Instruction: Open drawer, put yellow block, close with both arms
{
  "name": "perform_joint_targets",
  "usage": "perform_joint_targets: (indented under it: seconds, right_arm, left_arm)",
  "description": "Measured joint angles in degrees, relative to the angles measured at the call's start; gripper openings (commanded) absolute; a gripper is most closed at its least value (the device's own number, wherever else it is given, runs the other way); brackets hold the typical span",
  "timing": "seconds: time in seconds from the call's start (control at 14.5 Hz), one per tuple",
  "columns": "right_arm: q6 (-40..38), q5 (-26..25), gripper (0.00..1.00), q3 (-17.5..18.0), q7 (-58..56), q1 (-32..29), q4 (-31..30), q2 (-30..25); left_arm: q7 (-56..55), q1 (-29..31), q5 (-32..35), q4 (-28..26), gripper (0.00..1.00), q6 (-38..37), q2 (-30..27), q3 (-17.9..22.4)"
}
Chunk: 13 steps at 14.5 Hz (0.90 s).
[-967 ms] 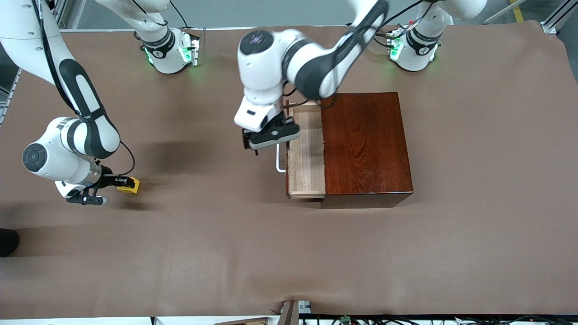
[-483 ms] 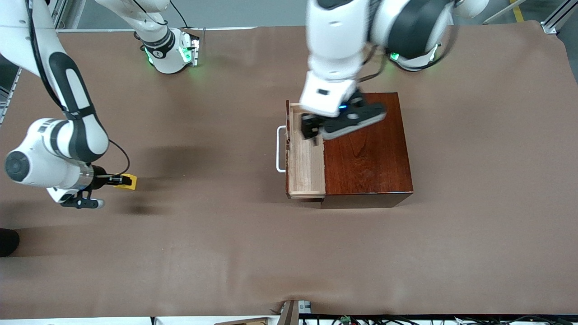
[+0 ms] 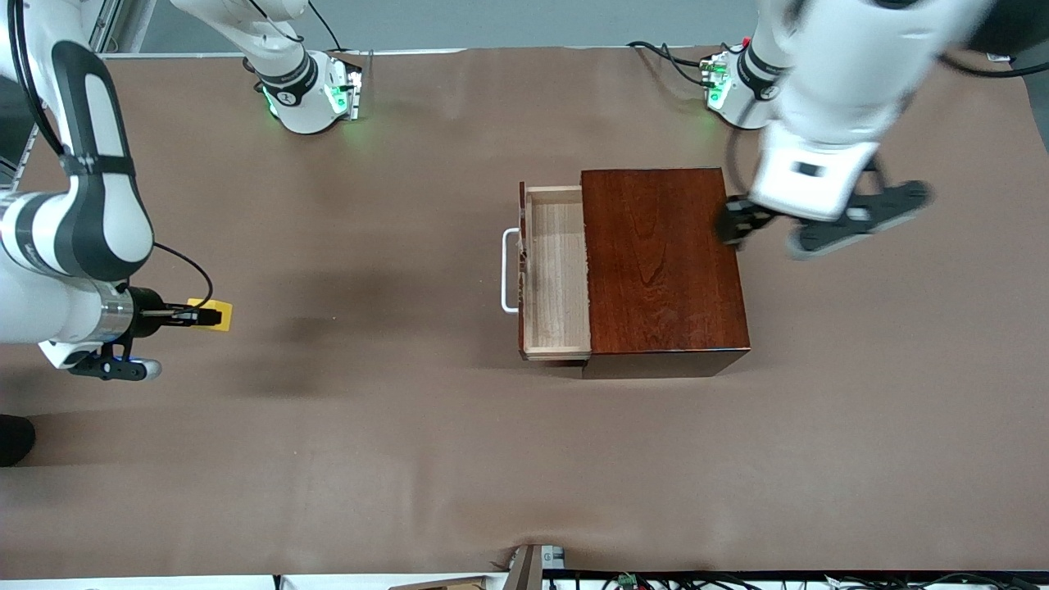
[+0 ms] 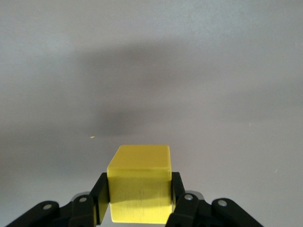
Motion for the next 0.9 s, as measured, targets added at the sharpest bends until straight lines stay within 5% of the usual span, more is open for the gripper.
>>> perform_joint_targets:
  seconds: [0.41,0.9]
  right_arm:
    - [-10.8,5.3,0.00,0.2,20.2,6.9,6.2,-2.9]
    - [-15.7,9.2,0.00,0.4,39.3,13.5,7.9,-6.4]
  left_arm:
    - [17.9,11.9,-0.1,-3.7,1.00,-2.9,-6.4,-0.1]
    - [30.7,20.2,-3.2,-16.4,1.00,2.3,-16.1,-0.1]
